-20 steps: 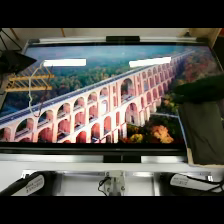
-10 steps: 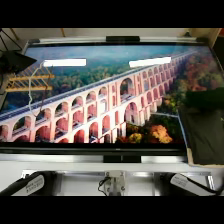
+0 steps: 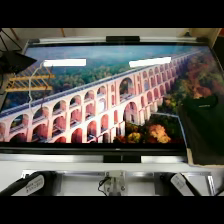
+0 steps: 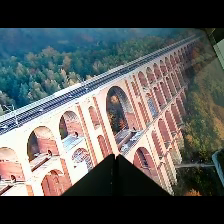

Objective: Fold the shirts.

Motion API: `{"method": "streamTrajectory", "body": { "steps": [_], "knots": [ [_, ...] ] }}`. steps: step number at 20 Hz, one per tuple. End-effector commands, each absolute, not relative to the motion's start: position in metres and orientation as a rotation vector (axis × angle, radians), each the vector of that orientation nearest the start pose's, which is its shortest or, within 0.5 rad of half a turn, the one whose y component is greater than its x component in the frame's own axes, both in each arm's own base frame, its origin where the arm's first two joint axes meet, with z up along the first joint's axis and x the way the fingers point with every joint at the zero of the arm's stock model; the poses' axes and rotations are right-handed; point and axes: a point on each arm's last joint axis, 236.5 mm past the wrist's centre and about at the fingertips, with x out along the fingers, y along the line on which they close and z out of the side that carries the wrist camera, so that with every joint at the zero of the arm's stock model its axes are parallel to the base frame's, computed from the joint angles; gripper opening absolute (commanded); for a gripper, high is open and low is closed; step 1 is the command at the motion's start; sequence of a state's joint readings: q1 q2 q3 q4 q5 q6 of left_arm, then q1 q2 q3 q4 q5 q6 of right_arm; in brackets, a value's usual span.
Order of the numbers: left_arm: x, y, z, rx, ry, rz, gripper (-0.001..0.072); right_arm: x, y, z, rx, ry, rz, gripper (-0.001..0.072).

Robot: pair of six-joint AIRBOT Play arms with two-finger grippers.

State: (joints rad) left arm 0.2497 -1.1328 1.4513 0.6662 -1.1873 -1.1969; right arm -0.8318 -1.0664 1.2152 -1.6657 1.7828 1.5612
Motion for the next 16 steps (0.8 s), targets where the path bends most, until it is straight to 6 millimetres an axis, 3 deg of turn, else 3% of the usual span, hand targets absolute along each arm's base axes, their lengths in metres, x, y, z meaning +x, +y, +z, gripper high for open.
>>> {"method": "streamTrajectory", "body": {
  "steps": [1, 2, 3, 5, 7, 9, 11, 13, 14, 16],
  "knots": [
    [0.419, -0.071, 0.260, -0.413, 0.608, -0.526, 0.0035, 0.109, -0.187, 0.046, 0.693, 1.648, -0.766, 0.0141],
    [0.419, -0.071, 0.260, -0.414, 0.608, -0.526, 0.0035, 0.112, -0.189, 0.045, 0.700, 1.630, -0.756, 0.0522],
    [0.419, -0.071, 0.260, -0.413, 0.608, -0.526, 0.0035, 0.114, -0.188, 0.044, 0.674, 1.633, -0.711, 0.0663],
    [0.419, -0.071, 0.259, -0.414, 0.609, -0.526, 0.0035, 0.117, -0.195, 0.046, 0.634, 1.618, -0.697, 0.0663],
    [0.421, -0.071, 0.256, -0.415, 0.617, -0.524, 0.0033, 0.137, -0.219, 0.064, 0.559, 1.499, -0.736, 0.0662],
    [0.422, -0.069, 0.235, -0.345, 0.679, -0.481, 0.0031, 0.183, -0.249, 0.108, 0.405, 1.288, -0.753, 0.0662],
    [0.419, -0.064, 0.197, -0.209, 0.809, -0.368, 0.0031, 0.249, -0.256, 0.166, 0.239, 1.040, -0.709, 0.0661],
    [0.413, -0.064, 0.162, -0.041, 0.929, -0.270, 0.0031, 0.314, -0.220, 0.206, 0.138, 0.864, -0.587, 0.0661],
    [0.409, -0.066, 0.147, 0.020, 0.987, -0.224, 0.0033, 0.340, -0.188, 0.210, 0.112, 0.835, -0.501, 0.0661],
    [0.398, -0.071, 0.120, 0.096, 1.102, -0.162, 0.0070, 0.367, -0.121, 0.184, 0.089, 0.930, -0.341, 0.0660]
  ]
}}
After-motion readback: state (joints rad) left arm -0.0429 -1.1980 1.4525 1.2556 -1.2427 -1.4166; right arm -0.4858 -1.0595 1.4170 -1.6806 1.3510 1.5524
